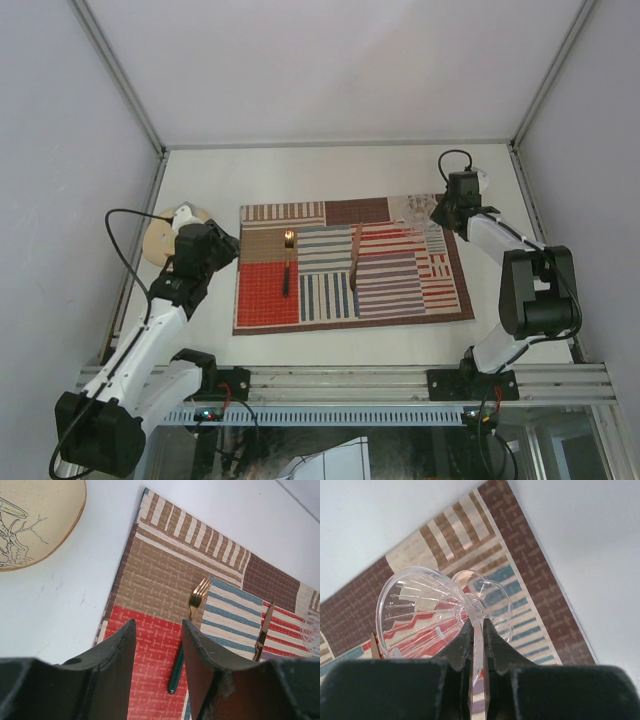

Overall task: Set the dinner table for one person
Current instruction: Place the cup on the napkin.

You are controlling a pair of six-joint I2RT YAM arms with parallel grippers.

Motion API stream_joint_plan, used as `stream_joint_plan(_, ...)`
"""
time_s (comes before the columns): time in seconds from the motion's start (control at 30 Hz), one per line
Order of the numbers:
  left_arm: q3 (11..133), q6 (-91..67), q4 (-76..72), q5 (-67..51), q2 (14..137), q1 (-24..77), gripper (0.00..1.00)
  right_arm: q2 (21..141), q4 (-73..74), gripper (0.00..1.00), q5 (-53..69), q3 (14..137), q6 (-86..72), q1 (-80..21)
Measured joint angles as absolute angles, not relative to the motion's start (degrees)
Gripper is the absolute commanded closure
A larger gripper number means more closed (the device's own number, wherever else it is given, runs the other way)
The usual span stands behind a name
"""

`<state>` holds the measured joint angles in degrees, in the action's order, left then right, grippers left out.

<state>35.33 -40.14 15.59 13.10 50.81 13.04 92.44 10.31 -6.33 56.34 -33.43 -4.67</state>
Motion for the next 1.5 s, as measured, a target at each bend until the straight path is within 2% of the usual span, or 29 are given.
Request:
stream_joint_plan(0.23, 35.33, -40.14, 17.41, 13.08, 48.47, 13.04, 0.53, 95.53, 8.67, 1.00, -5.74, 59.22, -33.87, -3.36)
stream_joint_plan(0.7, 35.33, -40.12, 17.45, 12.60, 51.75, 13.04, 0.53, 100.42, 6.76, 1.00, -4.40, 63.22, -34.59, -3.05)
stream_joint_plan(1.17, 34.15, -40.12, 16.84, 11.14, 53.15, 13.04, 0.53, 102.85, 5.02, 0.99, -5.56, 64.97, -34.92, -6.15)
stream_joint_plan(1.27, 34.15, -40.12, 16.80, 10.55, 53.28, 13.04, 0.53, 103.39, 4.64, 0.91, -5.67, 65.34, -34.96, -6.59)
stream_joint_plan(1.37, 34.15, -40.12, 16.67, 10.11, 53.54, 13.04, 0.53, 103.55, 4.64, 0.68, -6.09, 65.39, -35.27, -6.83)
stream_joint_plan(1.5, 34.15, -40.12, 16.29, 9.72, 53.91, 13.04, 0.53, 105.36, 6.57, 0.44, -6.04, 65.39, -35.77, -7.68)
